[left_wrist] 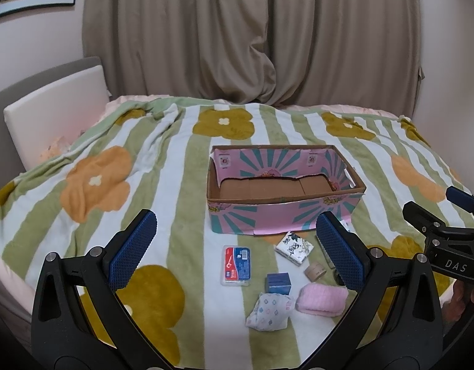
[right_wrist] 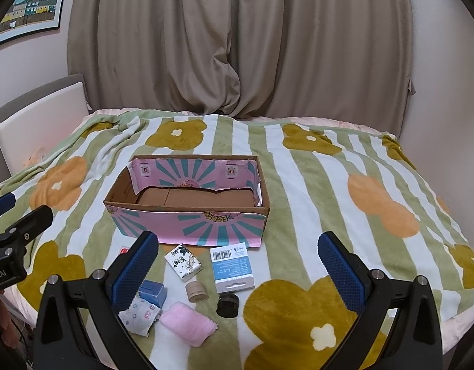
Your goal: Organize objects
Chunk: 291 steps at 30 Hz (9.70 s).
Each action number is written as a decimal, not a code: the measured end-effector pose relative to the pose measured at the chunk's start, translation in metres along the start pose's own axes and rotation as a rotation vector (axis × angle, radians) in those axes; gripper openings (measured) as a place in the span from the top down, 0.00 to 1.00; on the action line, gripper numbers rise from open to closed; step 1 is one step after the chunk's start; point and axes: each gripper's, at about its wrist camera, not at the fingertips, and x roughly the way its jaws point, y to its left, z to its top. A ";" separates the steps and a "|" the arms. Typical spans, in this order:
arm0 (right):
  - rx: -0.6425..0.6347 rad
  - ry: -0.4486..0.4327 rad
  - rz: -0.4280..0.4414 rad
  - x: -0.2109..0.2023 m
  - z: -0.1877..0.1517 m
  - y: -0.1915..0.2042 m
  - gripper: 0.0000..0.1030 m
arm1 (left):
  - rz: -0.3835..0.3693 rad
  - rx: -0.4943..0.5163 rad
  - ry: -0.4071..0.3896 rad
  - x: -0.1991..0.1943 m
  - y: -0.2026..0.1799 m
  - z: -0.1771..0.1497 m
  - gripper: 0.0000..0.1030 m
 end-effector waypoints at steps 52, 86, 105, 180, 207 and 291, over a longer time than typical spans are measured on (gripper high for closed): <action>-0.029 0.100 -0.058 0.016 -0.022 -0.016 0.00 | 0.000 -0.020 0.576 0.248 0.009 -0.114 0.31; -0.002 0.108 -0.056 0.017 -0.026 -0.022 0.00 | -0.029 -0.047 0.114 0.091 0.018 -0.010 0.50; 0.000 0.105 -0.057 0.023 -0.025 -0.021 0.00 | 0.007 -0.056 -0.053 -0.015 0.012 0.006 0.50; -0.164 0.066 0.158 0.013 0.034 0.000 0.39 | 0.029 -0.099 0.018 0.020 0.012 0.016 0.50; -0.129 0.154 0.212 0.061 0.078 -0.006 0.39 | -0.012 -0.089 0.077 0.091 0.021 0.066 0.50; -0.017 0.219 0.183 0.140 0.129 -0.011 0.01 | -0.011 -0.106 0.209 0.152 0.035 0.123 0.00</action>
